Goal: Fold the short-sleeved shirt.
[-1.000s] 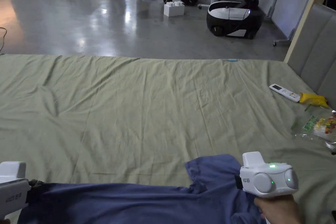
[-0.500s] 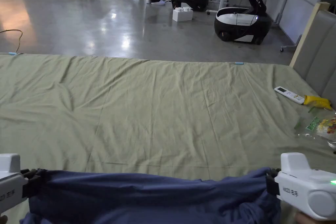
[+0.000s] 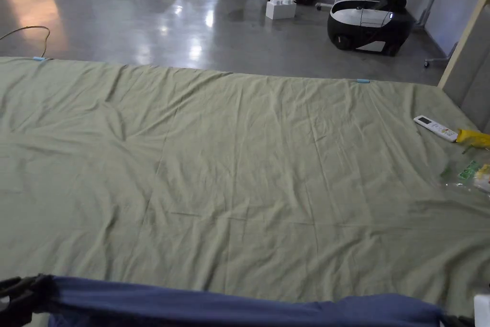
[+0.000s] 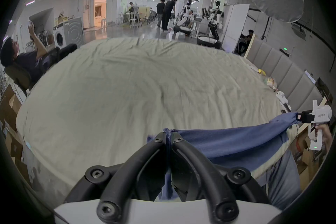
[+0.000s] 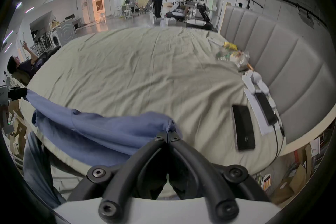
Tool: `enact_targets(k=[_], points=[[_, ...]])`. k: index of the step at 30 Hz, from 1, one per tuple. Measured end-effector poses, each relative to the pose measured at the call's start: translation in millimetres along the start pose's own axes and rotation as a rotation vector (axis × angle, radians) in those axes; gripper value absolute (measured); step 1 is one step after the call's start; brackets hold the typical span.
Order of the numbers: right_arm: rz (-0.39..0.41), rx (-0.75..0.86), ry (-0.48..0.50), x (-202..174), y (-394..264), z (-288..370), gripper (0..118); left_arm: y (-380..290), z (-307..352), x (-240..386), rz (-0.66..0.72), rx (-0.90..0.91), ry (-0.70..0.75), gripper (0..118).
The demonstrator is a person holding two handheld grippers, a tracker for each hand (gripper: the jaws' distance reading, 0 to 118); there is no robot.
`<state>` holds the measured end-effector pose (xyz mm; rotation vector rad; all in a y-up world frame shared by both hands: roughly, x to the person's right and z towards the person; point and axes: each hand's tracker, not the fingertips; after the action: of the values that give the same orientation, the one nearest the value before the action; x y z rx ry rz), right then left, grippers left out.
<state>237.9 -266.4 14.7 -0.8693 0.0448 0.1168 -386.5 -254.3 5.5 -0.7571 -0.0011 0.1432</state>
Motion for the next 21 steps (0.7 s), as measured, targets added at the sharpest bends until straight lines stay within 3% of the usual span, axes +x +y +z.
enact_targets(k=[7, 9, 13, 17, 18, 19, 21], points=[[0.006, -0.098, -0.015, -0.3, -52.4, -39.8, 1, -36.5, -47.1, -0.1, -0.026, -0.169, 0.034, 5], [0.006, -0.117, -0.019, -2.4, -59.5, -52.6, 1, -83.9, -32.1, -17.0, -0.044, -0.181, 0.047, 5], [-0.002, -0.118, -0.025, -8.5, -67.8, -67.0, 1, -89.8, -34.3, 0.5, -0.075, -0.186, 0.077, 5], [0.039, -0.109, -0.065, -16.3, -65.3, -62.3, 3, -85.7, -24.3, 6.8, -0.083, -0.182, 0.086, 7], [0.083, -0.110, -0.123, -23.4, -61.6, -54.5, 10, -83.3, -20.2, 7.4, -0.082, -0.181, 0.093, 11], [0.118, -0.104, -0.170, -30.7, -58.5, -48.0, 27, -80.0, -15.7, 9.1, -0.082, -0.173, 0.116, 21], [0.195, 0.031, -0.225, -42.5, -50.4, -31.4, 62, -72.7, -11.9, 9.3, -0.071, -0.111, 0.150, 50]])
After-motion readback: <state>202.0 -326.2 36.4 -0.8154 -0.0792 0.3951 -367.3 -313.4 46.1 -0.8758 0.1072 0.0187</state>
